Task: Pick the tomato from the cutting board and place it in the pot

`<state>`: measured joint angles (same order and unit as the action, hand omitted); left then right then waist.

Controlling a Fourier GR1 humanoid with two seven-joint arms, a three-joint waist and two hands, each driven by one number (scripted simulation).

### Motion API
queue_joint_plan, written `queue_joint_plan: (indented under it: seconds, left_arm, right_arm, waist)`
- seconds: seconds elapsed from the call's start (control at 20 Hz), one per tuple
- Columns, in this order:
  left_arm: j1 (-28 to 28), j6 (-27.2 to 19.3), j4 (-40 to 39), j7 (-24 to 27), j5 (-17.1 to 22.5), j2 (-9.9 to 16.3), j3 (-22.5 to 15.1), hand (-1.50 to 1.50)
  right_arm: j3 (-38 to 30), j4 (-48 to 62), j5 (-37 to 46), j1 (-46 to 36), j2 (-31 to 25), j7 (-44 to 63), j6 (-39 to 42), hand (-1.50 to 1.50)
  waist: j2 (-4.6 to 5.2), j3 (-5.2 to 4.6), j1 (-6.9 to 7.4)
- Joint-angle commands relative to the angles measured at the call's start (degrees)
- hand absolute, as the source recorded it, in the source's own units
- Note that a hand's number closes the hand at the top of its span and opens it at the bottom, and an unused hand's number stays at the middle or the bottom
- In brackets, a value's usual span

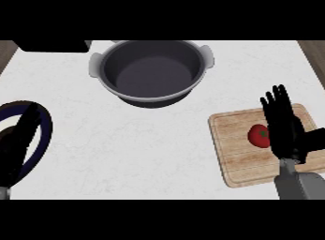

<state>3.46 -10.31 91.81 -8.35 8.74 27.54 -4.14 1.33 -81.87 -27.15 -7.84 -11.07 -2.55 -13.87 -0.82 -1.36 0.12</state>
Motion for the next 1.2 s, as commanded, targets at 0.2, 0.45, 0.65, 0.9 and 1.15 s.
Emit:
queue_joint_plan:
  seconds: [0.2,0.45,0.65,0.9,1.15]
  left_arm:
    - [-8.9,-1.7,2.9,-3.2,3.2,-8.3,-2.6,0.00]
    - [-8.1,-1.6,3.7,-4.2,5.2,-10.1,-3.0,0.00]
    - [-9.6,-2.2,2.8,-5.9,5.3,-11.3,-3.2,0.00]
    - [-9.9,-1.9,2.3,-6.8,5.3,-11.3,-2.6,0.00]
    - [-9.4,-5.2,4.6,-7.4,1.9,-14.5,-6.1,0.00]
  right_arm:
    - [4.5,0.5,-1.7,-9.0,-6.3,1.8,17.7,-1.50]
    - [0.8,3.3,22.3,-3.6,-19.6,-13.8,3.9,-1.50]
    - [2.6,-5.9,25.4,6.6,-20.4,-26.4,4.7,-1.50]
    - [-1.3,-11.2,29.6,10.7,-32.6,-16.1,7.2,-1.50]
    - [-3.6,-22.8,29.8,12.3,-42.5,-0.9,13.7,-1.50]
  waist:
    - [1.01,1.42,0.44]
    - [0.83,1.46,-1.60]
    - [0.40,1.39,-2.51]
    - [0.49,1.23,-1.96]
    - [0.49,1.19,-1.32]
